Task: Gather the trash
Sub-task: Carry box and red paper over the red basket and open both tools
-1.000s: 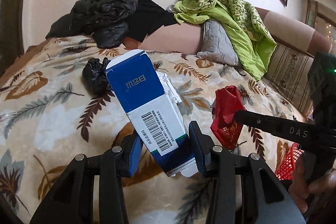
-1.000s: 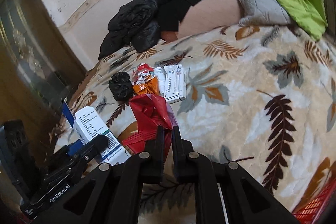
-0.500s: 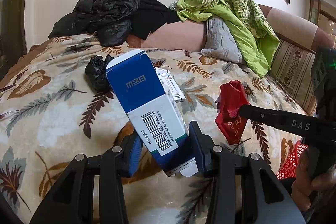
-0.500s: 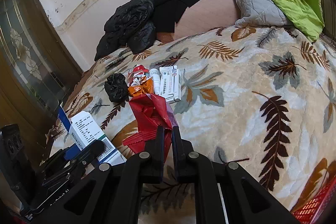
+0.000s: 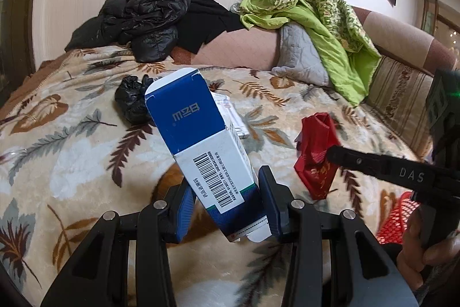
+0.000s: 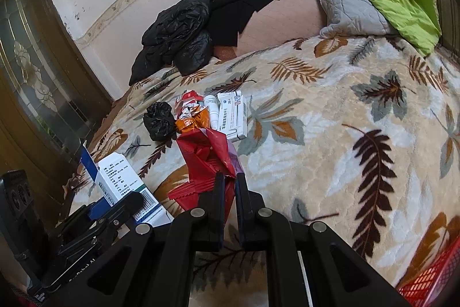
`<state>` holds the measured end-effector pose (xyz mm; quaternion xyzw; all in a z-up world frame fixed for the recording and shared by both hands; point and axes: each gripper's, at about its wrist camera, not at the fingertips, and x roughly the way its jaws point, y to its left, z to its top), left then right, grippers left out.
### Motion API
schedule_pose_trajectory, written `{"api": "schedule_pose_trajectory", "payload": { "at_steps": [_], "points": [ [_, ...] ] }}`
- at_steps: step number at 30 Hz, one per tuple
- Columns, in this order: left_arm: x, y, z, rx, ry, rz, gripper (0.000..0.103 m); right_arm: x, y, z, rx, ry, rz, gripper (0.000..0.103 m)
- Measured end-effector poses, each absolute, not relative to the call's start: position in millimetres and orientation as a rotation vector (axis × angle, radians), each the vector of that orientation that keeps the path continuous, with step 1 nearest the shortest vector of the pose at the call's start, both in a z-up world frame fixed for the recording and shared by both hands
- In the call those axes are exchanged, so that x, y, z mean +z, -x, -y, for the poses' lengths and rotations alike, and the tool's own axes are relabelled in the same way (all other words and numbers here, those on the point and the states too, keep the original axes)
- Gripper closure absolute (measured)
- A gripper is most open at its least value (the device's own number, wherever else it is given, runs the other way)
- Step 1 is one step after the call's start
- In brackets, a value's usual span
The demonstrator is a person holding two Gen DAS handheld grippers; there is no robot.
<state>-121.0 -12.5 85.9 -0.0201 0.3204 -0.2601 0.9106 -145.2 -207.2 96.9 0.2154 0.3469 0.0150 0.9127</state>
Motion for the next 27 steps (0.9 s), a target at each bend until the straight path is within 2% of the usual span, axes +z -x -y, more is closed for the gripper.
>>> {"api": "schedule_pose_trajectory", "payload": {
  "at_steps": [12,20,27],
  "points": [
    [124,161,59,-0.772,0.037,-0.652,0.061,128,246,280,-0.1,-0.573,-0.639,0.095],
    [153,207,153,-1.077,-0.052,-0.663,0.061,141,349,351,-0.354,-0.626,-0.603,0.095],
    [136,255,238,-1.284,-0.163,-0.786,0.061,133,420,395,-0.546,-0.687,-0.61,0.093]
  ]
}}
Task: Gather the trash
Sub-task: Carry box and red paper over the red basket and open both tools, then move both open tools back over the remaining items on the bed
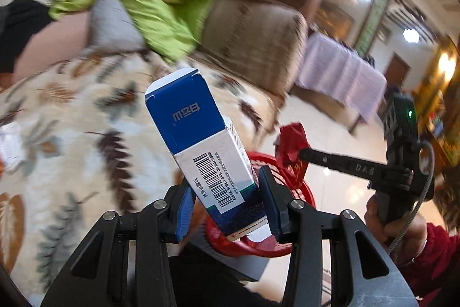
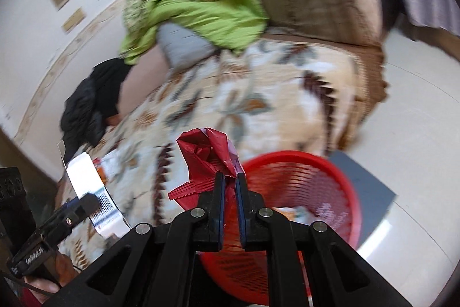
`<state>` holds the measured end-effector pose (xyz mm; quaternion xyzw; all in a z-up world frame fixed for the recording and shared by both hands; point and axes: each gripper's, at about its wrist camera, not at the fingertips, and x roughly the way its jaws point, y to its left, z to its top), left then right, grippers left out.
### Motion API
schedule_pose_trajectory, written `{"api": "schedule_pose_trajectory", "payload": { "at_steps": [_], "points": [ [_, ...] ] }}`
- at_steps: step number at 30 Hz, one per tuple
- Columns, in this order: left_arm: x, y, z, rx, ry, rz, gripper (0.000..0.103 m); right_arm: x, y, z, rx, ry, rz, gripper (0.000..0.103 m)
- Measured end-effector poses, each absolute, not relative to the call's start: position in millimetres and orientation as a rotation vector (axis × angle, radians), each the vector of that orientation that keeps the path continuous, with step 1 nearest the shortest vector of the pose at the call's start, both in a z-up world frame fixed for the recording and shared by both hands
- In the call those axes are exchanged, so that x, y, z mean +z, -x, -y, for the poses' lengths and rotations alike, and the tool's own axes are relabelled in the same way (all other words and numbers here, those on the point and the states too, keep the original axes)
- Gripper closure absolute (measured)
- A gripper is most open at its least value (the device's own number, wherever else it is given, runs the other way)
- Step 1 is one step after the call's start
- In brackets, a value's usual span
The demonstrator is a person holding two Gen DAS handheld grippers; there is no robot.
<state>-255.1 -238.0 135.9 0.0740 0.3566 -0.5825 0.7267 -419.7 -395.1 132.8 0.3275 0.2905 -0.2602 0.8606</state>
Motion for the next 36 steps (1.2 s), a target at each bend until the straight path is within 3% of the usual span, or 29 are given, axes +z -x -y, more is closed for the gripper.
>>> {"api": "schedule_pose_trajectory", "payload": {
  "at_steps": [4,7,13,15,17,28,36],
  "points": [
    [123,274,272,-1.344,-0.223,-0.843,0.058,126,432,406,-0.608,-0.695,-0.638,0.091],
    [118,273,279,-1.335,-0.222,-0.861,0.046,123,438,412,-0.633,-0.708,-0.636,0.073],
    [119,260,267,-1.287,-0.181,-0.873,0.044,128,428,408,-0.603,-0.696,-0.619,0.072],
    [120,253,254,-1.258,-0.164,-0.869,0.042,130,417,403,-0.574,-0.691,-0.618,0.071],
    [120,244,241,-1.225,-0.15,-0.868,0.042,132,401,394,-0.535,-0.677,-0.622,0.062],
    [122,179,149,-0.994,-0.009,-0.858,0.041,135,304,327,-0.303,-0.541,-0.685,0.06],
    [122,126,56,-0.748,0.109,-0.812,0.041,131,221,269,-0.131,-0.443,-0.751,0.05]
  ]
}}
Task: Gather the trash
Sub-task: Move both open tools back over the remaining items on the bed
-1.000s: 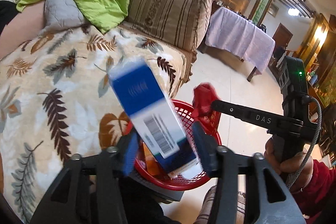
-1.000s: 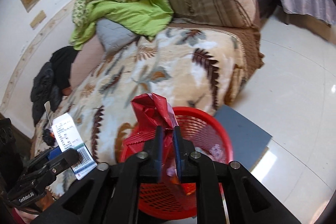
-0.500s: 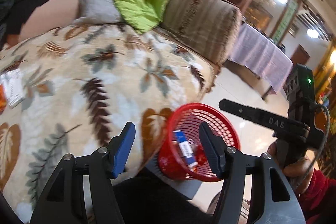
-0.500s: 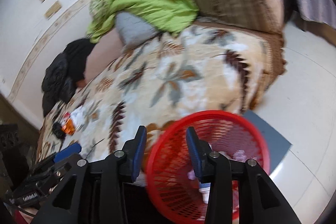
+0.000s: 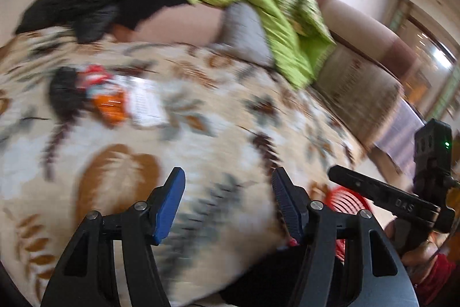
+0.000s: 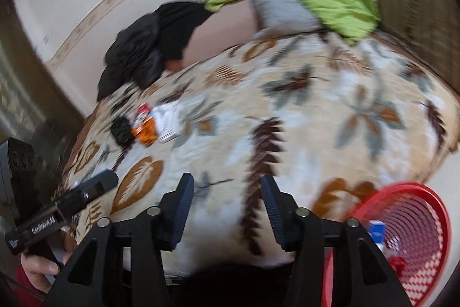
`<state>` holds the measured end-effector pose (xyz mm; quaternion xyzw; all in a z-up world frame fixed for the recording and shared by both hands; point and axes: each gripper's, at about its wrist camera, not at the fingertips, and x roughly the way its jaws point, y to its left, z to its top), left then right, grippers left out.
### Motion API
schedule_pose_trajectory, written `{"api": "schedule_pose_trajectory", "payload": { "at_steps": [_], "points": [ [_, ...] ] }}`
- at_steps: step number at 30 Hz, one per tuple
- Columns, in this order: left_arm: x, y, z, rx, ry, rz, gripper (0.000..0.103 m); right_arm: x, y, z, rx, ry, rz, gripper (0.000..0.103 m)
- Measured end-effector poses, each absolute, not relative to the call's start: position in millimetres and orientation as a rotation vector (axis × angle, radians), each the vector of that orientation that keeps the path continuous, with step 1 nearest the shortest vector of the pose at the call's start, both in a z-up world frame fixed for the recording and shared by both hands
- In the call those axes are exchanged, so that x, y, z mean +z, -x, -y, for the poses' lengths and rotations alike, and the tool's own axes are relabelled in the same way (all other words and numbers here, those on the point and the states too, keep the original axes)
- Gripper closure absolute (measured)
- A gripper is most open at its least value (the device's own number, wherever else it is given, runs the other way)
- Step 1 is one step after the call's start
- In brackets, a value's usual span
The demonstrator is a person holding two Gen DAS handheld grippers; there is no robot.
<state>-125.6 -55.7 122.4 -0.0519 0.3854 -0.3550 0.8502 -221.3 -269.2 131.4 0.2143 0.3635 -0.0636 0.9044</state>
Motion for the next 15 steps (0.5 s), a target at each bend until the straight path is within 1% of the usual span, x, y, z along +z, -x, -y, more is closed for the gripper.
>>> {"api": "schedule_pose_trajectory", "payload": {
  "at_steps": [2,4,5,6,8,9,10,11,15],
  "points": [
    [122,113,31,-0.682,0.136,-0.802,0.041,131,193,249,-0.074,-0.401,-0.776,0.043],
    [122,103,8,-0.618,0.166,-0.796,0.041,131,169,232,-0.035,-0.376,-0.781,0.041],
    [121,95,-8,-0.581,0.189,-0.793,0.041,130,157,224,-0.015,-0.361,-0.785,0.035],
    [121,92,-17,-0.559,0.2,-0.791,0.041,129,139,211,0.014,-0.334,-0.792,0.032],
    [120,82,-39,-0.498,0.224,-0.79,0.034,126,116,196,0.033,-0.3,-0.788,0.03],
    [118,77,-51,-0.47,0.245,-0.787,0.032,123,102,187,0.043,-0.282,-0.79,0.026],
    [115,73,-61,-0.449,0.265,-0.787,0.028,117,84,178,0.055,-0.268,-0.812,0.022],
    [112,68,-71,-0.423,0.287,-0.792,0.027,110,66,171,0.068,-0.264,-0.837,0.022],
    [105,51,-95,-0.375,0.335,-0.805,0.027,88,10,144,0.075,-0.184,-0.887,0.022]
  ]
}}
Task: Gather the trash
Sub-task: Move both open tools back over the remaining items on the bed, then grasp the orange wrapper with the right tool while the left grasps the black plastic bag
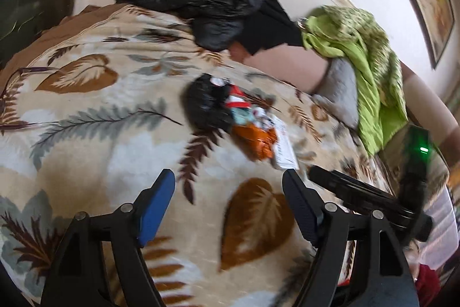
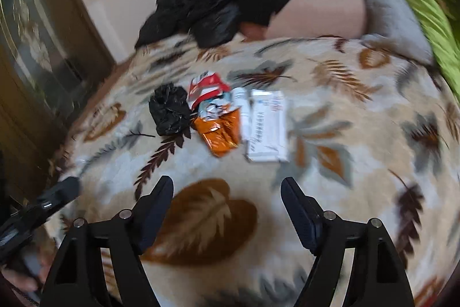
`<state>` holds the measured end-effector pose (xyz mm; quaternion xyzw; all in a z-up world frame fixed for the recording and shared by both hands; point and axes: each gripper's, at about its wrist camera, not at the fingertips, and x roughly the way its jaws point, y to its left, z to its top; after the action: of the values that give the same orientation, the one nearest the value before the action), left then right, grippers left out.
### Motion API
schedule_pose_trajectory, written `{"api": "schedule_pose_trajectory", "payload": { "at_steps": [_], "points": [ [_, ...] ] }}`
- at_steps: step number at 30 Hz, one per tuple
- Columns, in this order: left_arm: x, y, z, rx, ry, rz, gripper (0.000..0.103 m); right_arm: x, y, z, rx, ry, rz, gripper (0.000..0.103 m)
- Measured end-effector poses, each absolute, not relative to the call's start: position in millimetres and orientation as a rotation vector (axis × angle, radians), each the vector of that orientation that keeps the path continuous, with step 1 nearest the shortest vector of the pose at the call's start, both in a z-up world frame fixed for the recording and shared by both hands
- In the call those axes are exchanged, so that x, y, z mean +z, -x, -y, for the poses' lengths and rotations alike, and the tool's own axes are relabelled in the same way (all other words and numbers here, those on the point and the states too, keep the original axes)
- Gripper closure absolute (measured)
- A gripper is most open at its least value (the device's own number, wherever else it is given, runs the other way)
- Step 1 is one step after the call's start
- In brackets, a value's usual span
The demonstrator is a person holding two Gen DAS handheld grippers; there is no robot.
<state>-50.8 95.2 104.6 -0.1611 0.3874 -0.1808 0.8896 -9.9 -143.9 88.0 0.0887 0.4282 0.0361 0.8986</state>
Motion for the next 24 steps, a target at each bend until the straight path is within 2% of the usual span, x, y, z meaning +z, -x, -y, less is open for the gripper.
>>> {"api": "schedule_pose_trajectory", "payload": {
  "at_steps": [7,9,10,13,24],
  "points": [
    [104,15,-110,-0.33,0.332,-0.788,0.027,55,-53,119,0.033,-0.064,-0.908,0.022],
    [102,1,-108,-0.328,0.319,-0.794,0.026,50,-63,114,0.033,-0.046,-0.907,0.032],
    [100,-7,-104,-0.333,0.311,-0.8,0.026,47,-66,113,0.038,-0.039,-0.912,0.053],
    [95,-31,-93,-0.332,0.289,-0.813,0.025,50,-60,117,0.05,-0.071,-0.9,0.058],
    [47,-114,-40,-0.252,0.248,-0.92,0.025,85,37,158,0.058,-0.264,-0.813,0.059]
  ]
}}
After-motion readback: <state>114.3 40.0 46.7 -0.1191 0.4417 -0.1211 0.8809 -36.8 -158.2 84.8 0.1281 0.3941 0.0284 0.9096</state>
